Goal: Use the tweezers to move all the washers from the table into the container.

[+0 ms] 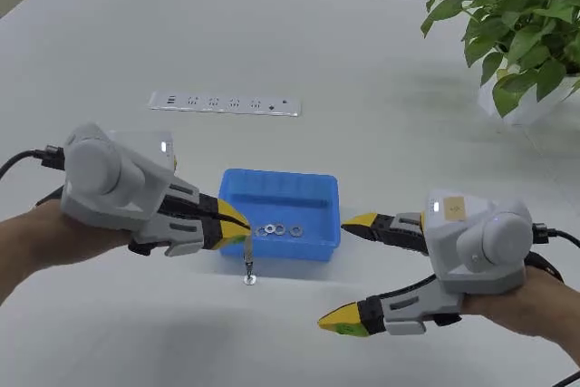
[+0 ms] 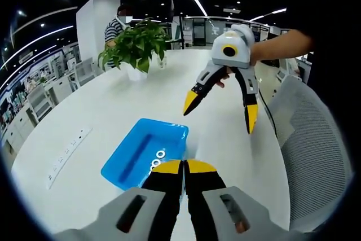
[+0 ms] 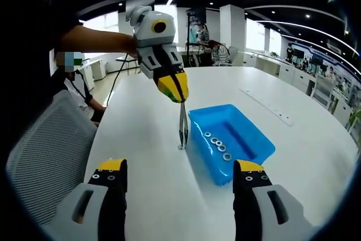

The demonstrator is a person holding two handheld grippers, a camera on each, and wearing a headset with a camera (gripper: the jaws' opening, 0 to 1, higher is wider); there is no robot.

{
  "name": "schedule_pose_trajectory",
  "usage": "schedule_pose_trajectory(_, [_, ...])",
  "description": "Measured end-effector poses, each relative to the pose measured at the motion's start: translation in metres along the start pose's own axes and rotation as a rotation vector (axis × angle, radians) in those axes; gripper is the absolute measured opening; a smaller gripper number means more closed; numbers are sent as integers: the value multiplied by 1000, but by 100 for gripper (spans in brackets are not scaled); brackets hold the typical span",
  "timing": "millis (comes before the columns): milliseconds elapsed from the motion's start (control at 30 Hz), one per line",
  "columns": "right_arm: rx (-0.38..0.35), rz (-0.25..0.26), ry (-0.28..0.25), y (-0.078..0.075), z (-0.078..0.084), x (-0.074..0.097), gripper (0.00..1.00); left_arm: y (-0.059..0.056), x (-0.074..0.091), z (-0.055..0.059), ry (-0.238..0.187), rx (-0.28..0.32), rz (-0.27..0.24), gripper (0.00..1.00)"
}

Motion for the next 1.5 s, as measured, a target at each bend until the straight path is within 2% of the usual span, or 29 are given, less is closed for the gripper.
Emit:
schedule_pose_trajectory(400, [69, -37, 15, -10, -8, -11, 71, 0, 2, 1, 2, -7, 22, 5])
schedule_pose_trajectory(600, [115, -80, 16, -12, -13, -24, 61, 0, 2, 1, 12, -15, 43, 5])
schedule_pose_trajectory(800, [142, -102, 9, -14, -20, -36, 54, 1, 1, 1, 23, -20, 66, 5])
schedule_pose_trajectory(1200, [208, -149, 10, -15, -30, -63, 32, 1, 1, 0, 40, -26, 93, 5])
schedule_pose_trajectory(1500, [253, -186, 20, -12, -34, -84, 23, 1, 1, 0, 45, -25, 108, 5])
Point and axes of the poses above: the centre of the closed fingertips' face, and the gripper's own axes: x roughly backward along the fingers, y roughly to its left, z roughly out of its underside, the point moved 6 cm from there along x, roughly backward along the fingers, and after that the axes turned 3 degrees about x, right-handed, at the moved point
